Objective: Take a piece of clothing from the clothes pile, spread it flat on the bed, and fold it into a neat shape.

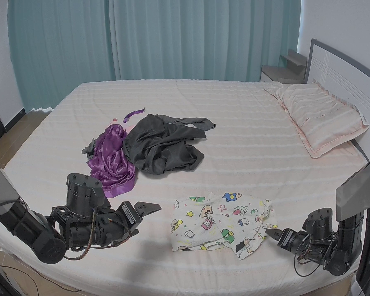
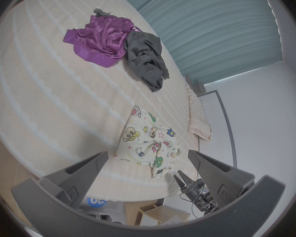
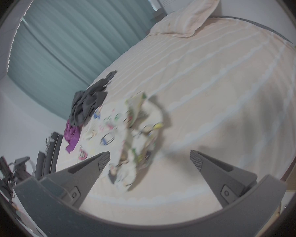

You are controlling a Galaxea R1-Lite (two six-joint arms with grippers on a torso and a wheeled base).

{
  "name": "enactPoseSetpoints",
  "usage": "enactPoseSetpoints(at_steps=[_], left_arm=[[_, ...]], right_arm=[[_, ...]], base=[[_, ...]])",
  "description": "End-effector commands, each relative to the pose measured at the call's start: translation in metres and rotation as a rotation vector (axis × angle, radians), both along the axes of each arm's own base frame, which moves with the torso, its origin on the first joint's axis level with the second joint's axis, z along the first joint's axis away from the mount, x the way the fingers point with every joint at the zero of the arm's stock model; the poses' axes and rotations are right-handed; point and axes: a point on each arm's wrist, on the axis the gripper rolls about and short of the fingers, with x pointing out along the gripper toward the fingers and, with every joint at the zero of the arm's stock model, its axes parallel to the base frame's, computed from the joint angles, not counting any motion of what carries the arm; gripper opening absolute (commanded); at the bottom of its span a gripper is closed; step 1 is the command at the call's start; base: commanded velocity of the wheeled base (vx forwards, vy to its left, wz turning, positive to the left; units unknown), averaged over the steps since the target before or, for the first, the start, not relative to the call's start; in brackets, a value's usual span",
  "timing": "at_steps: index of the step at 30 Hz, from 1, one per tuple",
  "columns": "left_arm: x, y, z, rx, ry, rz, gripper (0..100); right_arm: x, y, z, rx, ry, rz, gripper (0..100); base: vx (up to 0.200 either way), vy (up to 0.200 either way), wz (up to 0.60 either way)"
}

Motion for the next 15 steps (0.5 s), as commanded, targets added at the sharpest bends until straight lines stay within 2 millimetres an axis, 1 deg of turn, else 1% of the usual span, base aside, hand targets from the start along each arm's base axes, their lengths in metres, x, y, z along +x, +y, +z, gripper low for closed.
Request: enactPoseSetpoints(at_steps=[1,2,5,6,9,10,15], left_arm=[[-0.001,0.002,-0.008,0.008,0.025,0.003,100],[-0.001,0.002,-0.009,0.010,0.029,0.003,100],[-0.001,0.002,-0.009,0.007,0.034,0.005,100],[-0.001,0.002,-0.010,0.003,0.036,0.006,100],[-0.001,0.001,-0.010,0.001,0.040,0.007,100],[0.000,0.002,-0.011,0.003,0.044,0.009,100],[0.000,0.001,-0.013,0.006,0.048,0.009,100]], right_arm=[[-0.012,0.018,-0.002,-0.003,0.017,0.089,100],[-0.013,0.024,-0.002,0.012,0.015,0.107,100],[-0.014,0.031,-0.004,0.022,0.019,0.129,100],[-0.012,0.035,-0.006,0.026,0.012,0.136,100],[-0.007,0.038,-0.009,0.027,0.006,0.138,100],[-0.004,0.041,-0.014,0.023,0.008,0.142,100],[-0.002,0.045,-0.022,0.015,0.019,0.150,100]], base=[[0.000,0.000,0.00],[0.000,0.000,0.00],[0.000,0.000,0.00],[0.000,0.000,0.00],[0.000,0.000,0.00],[0.000,0.000,0.00],[0.000,0.000,0.00]])
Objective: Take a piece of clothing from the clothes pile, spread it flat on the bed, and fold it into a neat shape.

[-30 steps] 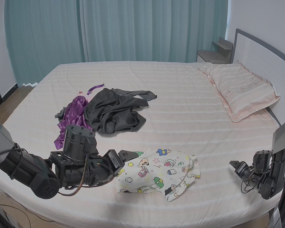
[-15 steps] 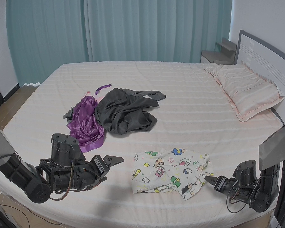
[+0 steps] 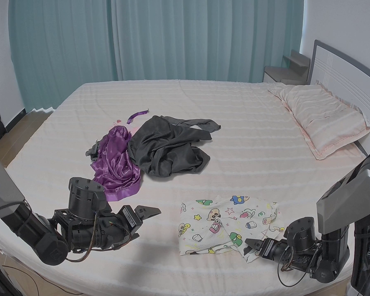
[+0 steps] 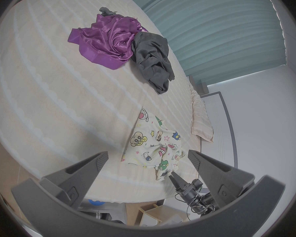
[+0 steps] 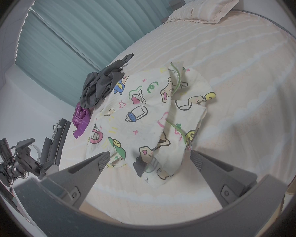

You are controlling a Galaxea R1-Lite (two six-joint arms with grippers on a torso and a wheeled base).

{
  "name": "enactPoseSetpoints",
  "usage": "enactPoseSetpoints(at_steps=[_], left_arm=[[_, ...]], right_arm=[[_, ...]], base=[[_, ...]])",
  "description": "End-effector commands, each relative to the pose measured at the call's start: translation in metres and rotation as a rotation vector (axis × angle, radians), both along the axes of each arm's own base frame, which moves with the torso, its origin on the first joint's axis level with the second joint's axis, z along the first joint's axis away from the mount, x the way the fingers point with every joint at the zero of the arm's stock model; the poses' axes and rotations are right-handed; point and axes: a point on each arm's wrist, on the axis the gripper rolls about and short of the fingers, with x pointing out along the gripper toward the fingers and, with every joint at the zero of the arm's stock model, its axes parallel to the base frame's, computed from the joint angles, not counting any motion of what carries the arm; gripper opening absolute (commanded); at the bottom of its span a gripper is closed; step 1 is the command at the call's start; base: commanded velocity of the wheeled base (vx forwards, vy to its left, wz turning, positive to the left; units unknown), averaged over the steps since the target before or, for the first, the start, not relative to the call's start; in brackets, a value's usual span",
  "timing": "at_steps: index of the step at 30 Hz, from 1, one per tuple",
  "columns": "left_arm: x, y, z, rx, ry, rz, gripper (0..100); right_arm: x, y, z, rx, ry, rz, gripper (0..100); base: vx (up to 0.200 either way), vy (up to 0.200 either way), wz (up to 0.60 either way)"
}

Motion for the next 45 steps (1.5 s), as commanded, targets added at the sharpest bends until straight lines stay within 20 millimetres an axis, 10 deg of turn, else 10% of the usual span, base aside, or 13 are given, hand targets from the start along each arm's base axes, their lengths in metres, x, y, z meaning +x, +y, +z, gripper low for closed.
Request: enactPoseSetpoints(at_steps=[1,7,8,45], left_arm=[[0.001,0.000,-0.005,0.009,0.017,0.001,100],[0.001,-0.001,-0.006,0.010,0.018,-0.001,100],[0.001,-0.001,-0.006,0.010,0.020,-0.001,100],[0.000,-0.002,-0.011,0.015,0.040,-0.009,100]], right_arm=[[0.002,0.004,-0.010,-0.010,0.015,0.011,100],[0.005,0.007,-0.010,-0.003,0.001,0.009,100],[0.006,0.007,-0.010,-0.004,0.000,0.007,0],[0.030,-0.074,0.021,-0.067,-0.108,-0.172,0]], base=[[0.000,0.000,0.00],[0.000,0.000,0.00],[0.000,0.000,0.00],[0.000,0.000,0.00]])
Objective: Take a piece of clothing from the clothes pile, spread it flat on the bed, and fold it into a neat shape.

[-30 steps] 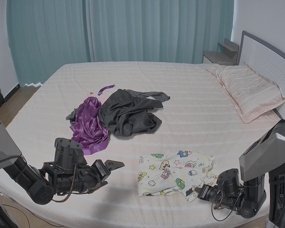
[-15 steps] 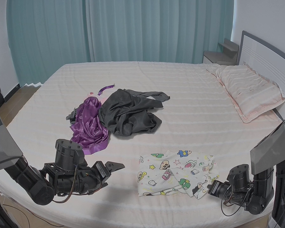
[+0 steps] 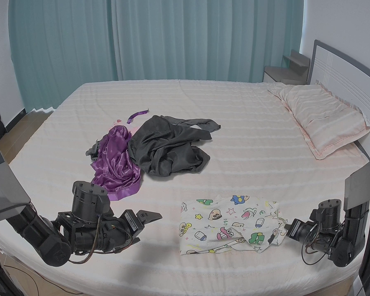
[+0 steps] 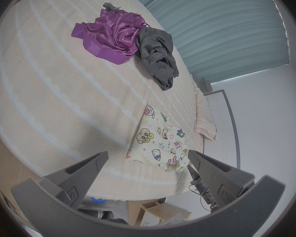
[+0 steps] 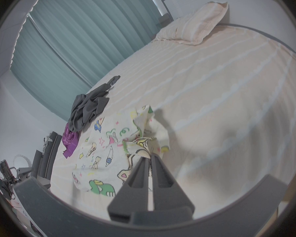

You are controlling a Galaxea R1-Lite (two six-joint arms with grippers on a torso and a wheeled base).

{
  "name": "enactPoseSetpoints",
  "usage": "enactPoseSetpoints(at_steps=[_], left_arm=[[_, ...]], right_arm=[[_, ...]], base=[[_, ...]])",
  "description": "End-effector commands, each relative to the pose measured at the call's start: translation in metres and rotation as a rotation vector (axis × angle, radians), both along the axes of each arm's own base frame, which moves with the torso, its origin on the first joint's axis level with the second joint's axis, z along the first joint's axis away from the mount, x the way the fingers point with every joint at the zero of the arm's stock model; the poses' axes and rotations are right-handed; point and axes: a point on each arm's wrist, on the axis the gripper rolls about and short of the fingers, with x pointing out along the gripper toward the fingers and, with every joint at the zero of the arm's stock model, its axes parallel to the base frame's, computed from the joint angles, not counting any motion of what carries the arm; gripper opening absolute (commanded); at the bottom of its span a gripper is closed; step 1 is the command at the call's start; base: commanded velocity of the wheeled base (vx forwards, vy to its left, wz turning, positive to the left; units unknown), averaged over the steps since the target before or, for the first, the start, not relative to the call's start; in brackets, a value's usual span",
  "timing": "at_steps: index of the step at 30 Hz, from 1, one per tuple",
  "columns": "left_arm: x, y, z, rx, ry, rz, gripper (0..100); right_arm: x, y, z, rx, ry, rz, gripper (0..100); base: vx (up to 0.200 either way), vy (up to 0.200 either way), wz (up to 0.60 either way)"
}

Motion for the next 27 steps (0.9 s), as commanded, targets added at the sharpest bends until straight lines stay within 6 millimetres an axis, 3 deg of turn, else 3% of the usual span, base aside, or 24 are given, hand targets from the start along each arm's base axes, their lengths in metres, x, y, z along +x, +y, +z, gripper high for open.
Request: enactPoseSetpoints(at_steps=[1,10,20,21,27], left_arm=[[0.001,0.000,-0.002,0.003,0.004,0.000,100],[0.001,-0.001,-0.003,0.004,0.007,0.000,100],[0.001,-0.001,-0.003,0.005,0.008,0.000,100],[0.001,-0.001,-0.003,0.006,0.010,0.000,100],[0.001,-0.001,-0.004,0.006,0.011,0.000,100]], right_arm=[[0.010,-0.010,0.007,-0.011,-0.056,-0.029,0],[0.019,-0.014,0.018,-0.021,-0.082,0.009,0],[0.017,-0.025,0.012,-0.089,0.007,0.020,0],[0.015,-0.023,0.009,-0.095,0.032,0.032,100],[0.014,-0.022,0.006,-0.085,0.055,0.059,100]], base=[[0.000,0.000,0.00],[0.000,0.000,0.00],[0.000,0.000,0.00],[0.000,0.000,0.00],[0.000,0.000,0.00]])
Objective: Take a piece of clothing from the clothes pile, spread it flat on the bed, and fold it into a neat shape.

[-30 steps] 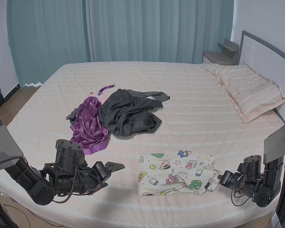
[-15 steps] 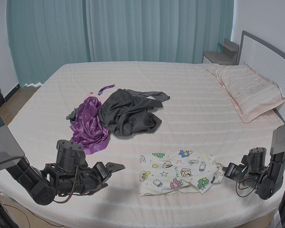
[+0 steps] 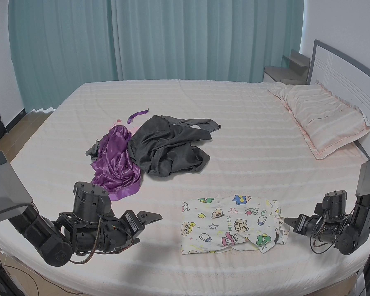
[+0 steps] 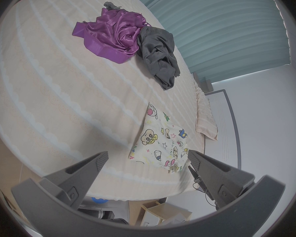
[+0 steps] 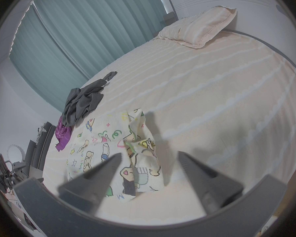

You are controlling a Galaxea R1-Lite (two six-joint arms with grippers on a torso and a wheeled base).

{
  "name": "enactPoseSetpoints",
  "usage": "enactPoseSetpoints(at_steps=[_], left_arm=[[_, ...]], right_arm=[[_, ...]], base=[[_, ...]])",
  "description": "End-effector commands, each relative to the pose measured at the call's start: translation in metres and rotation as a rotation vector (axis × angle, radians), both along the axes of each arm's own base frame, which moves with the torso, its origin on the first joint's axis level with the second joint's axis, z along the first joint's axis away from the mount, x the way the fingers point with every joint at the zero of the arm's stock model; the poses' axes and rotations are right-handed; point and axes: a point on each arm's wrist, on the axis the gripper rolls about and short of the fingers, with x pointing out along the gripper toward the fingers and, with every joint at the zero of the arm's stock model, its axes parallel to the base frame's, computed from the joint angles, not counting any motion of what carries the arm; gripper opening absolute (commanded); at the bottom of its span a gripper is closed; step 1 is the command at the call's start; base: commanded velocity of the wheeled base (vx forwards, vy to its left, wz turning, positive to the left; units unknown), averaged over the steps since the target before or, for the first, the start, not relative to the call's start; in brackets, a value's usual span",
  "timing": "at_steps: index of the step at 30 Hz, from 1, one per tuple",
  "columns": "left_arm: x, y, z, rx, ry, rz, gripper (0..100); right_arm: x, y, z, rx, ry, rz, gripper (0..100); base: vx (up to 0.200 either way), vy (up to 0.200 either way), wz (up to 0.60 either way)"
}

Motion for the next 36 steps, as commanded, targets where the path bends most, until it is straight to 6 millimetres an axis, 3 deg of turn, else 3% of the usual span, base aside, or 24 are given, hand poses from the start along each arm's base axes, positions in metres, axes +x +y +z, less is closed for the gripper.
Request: enactPoseSetpoints(at_steps=[1,9,15,25,31,32,36], left_arm=[[0.000,0.000,-0.001,0.002,0.004,0.000,100],[0.000,0.000,-0.002,0.002,0.006,0.001,100],[0.000,0.000,-0.002,0.002,0.008,0.000,100],[0.000,-0.001,-0.003,0.004,0.009,-0.003,100],[0.001,-0.001,-0.004,0.005,0.011,-0.003,100],[0.001,-0.001,-0.004,0.005,0.011,-0.003,100],[0.001,-0.001,-0.004,0.000,0.002,-0.001,100]], right_arm=[[0.002,0.002,0.001,0.002,-0.010,0.008,100],[0.043,0.005,0.013,0.019,-0.141,0.004,100],[0.080,0.016,0.006,0.042,-0.073,0.063,100],[0.099,0.027,-0.021,0.044,-0.029,0.132,100],[0.102,0.030,-0.023,0.029,-0.035,0.155,100],[0.102,0.030,-0.023,0.029,-0.035,0.155,0],[0.105,0.029,-0.022,0.028,-0.024,0.152,0]], base=[[0.000,0.000,0.00],[0.000,0.000,0.00],[0.000,0.000,0.00],[0.000,0.000,0.00],[0.000,0.000,0.00],[0.000,0.000,0.00],[0.000,0.000,0.00]])
